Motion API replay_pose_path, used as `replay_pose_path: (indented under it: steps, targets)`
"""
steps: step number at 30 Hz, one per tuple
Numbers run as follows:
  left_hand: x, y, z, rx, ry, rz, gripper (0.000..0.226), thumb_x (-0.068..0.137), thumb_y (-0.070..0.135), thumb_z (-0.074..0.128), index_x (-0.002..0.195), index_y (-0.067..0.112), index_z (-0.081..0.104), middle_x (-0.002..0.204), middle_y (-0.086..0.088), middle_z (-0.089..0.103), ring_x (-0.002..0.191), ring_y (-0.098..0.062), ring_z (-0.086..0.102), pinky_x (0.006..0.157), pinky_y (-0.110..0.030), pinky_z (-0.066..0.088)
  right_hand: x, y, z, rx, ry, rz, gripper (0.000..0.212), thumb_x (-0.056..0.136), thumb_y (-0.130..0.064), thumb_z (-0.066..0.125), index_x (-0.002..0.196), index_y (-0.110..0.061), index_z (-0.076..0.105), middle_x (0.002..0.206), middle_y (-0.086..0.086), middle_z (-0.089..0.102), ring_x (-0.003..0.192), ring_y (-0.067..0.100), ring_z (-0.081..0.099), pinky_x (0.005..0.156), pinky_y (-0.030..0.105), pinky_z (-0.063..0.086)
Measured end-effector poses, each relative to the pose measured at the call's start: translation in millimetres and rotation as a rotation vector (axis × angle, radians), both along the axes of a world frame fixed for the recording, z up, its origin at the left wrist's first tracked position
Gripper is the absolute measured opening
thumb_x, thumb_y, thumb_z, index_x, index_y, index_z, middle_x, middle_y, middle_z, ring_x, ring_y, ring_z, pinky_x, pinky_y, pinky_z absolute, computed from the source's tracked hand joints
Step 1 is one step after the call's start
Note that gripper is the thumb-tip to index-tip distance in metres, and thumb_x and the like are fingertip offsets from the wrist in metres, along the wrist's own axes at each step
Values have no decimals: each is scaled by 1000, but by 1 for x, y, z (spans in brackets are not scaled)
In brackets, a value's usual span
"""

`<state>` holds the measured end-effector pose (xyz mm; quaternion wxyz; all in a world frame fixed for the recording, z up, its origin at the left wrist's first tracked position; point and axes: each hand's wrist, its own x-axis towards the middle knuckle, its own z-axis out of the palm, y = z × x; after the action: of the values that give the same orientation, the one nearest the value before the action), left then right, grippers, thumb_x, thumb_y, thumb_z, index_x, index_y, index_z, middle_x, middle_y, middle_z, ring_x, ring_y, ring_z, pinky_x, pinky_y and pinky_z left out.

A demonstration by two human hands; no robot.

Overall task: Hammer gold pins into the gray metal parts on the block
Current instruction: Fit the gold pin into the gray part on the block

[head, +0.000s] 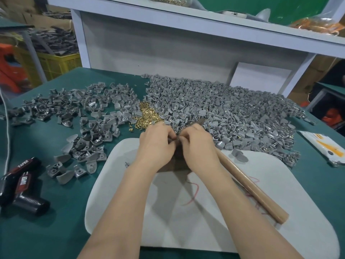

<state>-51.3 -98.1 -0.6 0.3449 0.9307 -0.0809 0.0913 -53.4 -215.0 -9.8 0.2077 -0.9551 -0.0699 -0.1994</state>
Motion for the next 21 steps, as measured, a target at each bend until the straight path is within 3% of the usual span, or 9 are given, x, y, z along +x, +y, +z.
replay_pose_path:
  steps: [3, 6, 11, 17, 21]
  targets:
    - [-1, 0, 1, -3, -2, 5, 12, 86, 24, 66, 76, 27, 59, 92, 6, 52, 102, -23, 55, 91, -42, 44, 3, -14, 2, 311, 100, 40, 17, 90, -10, 56, 94, -12, 73, 96, 1, 66, 95, 17, 59, 89, 27, 42]
    - [-1, 0, 0, -1, -12, 1, 14, 86, 25, 66, 75, 28, 57, 90, 7, 52, 101, -23, 55, 90, -42, 44, 4, -20, 1, 373, 119, 53, 17, 90, -11, 58, 95, -14, 73, 96, 1, 69, 92, 16, 62, 90, 34, 47]
    - [-1, 1, 0, 10, -25, -4, 12, 86, 24, 66, 77, 27, 58, 89, 7, 50, 101, -23, 55, 90, -42, 44, 5, -13, -6, 317, 49, 74, 7, 83, -11, 67, 87, -15, 71, 88, -5, 56, 72, 0, 52, 73, 7, 40]
    - [0, 0, -1, 17, -24, -4, 14, 86, 22, 65, 76, 27, 57, 89, 7, 51, 101, -23, 55, 89, -42, 45, 3, -9, -6, 261, -6, 97, 5, 84, -6, 64, 82, -9, 68, 90, 3, 56, 76, 14, 53, 76, 27, 44]
    - [1, 0, -3, 18, -28, -3, 4, 86, 23, 65, 82, 23, 64, 94, 5, 55, 102, -22, 55, 90, -42, 44, 0, -9, -8, 298, -30, 108, 10, 82, -5, 65, 76, -12, 64, 83, 0, 55, 71, 11, 50, 71, 28, 43]
